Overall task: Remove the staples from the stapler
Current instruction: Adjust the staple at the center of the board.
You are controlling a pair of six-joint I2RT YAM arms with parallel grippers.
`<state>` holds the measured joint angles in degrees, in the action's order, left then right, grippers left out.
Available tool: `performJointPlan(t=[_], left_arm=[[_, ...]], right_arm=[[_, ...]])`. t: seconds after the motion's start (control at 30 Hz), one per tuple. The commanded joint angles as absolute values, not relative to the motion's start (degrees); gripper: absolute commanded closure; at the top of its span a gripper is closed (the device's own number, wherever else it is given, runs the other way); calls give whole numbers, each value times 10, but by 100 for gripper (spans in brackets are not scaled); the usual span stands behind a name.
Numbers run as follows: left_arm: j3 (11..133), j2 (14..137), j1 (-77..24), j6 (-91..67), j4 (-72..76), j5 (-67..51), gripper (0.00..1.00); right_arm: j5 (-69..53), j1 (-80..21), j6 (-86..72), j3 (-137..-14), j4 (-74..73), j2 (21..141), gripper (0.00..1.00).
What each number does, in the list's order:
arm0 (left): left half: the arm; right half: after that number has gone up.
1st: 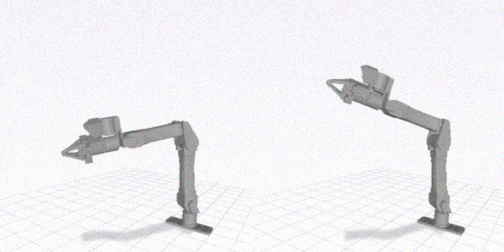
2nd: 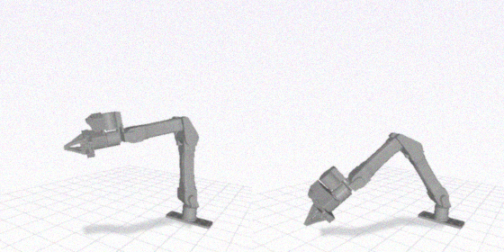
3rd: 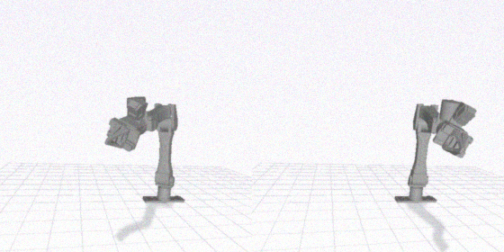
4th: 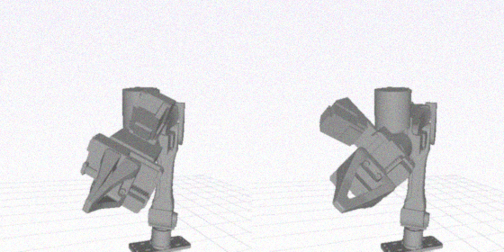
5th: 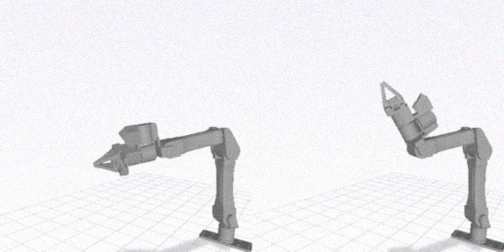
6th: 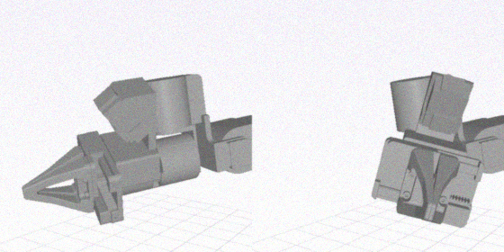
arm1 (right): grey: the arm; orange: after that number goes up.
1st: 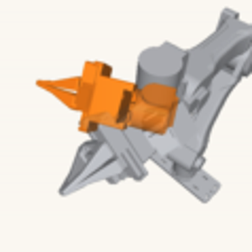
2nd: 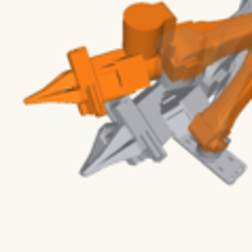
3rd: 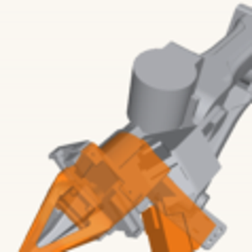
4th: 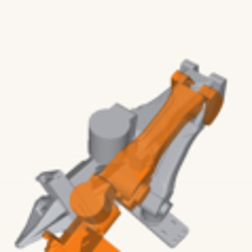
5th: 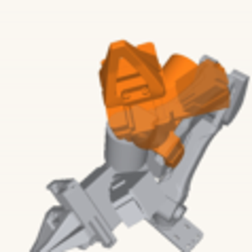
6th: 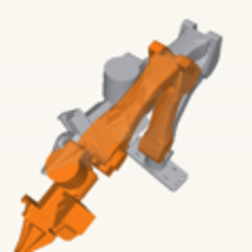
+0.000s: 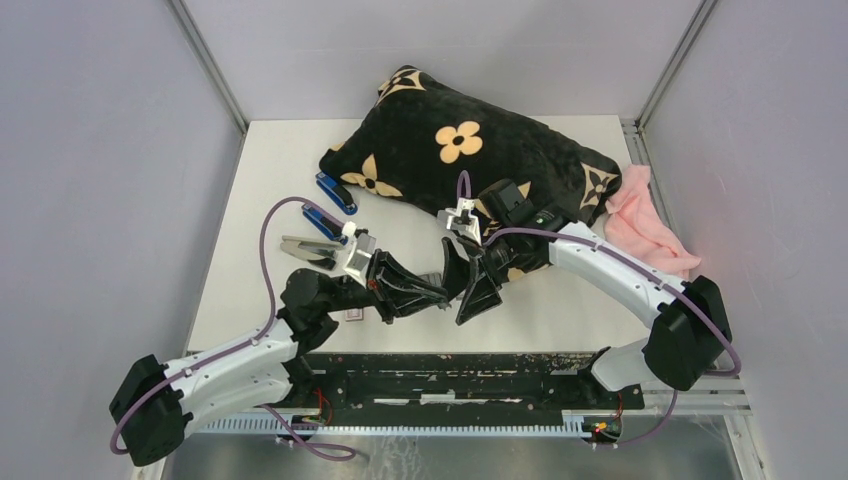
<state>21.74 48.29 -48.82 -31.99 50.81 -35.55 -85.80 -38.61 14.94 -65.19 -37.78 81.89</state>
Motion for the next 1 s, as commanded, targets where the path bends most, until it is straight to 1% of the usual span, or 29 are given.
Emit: performJointPlan(t=[0.0, 0.17, 0.57, 0.9, 0.97], left_arm=[[257, 494, -484, -301, 556, -440, 90], [259, 489, -484, -288, 562, -469, 90], [266, 505, -484, -258, 579, -505, 91], [262, 514, -485, -244, 599, -522, 90], [261, 517, -484, -248, 608, -525, 91]], right_arm=[[-889, -398, 159, -683, -395, 809, 29], [-889, -409, 151, -692, -406, 805, 34], [-890, -438, 139, -703, -413, 806, 49], [-890, -445, 128, -709, -414, 813, 55], [-890, -446, 127, -710, -414, 815, 57]])
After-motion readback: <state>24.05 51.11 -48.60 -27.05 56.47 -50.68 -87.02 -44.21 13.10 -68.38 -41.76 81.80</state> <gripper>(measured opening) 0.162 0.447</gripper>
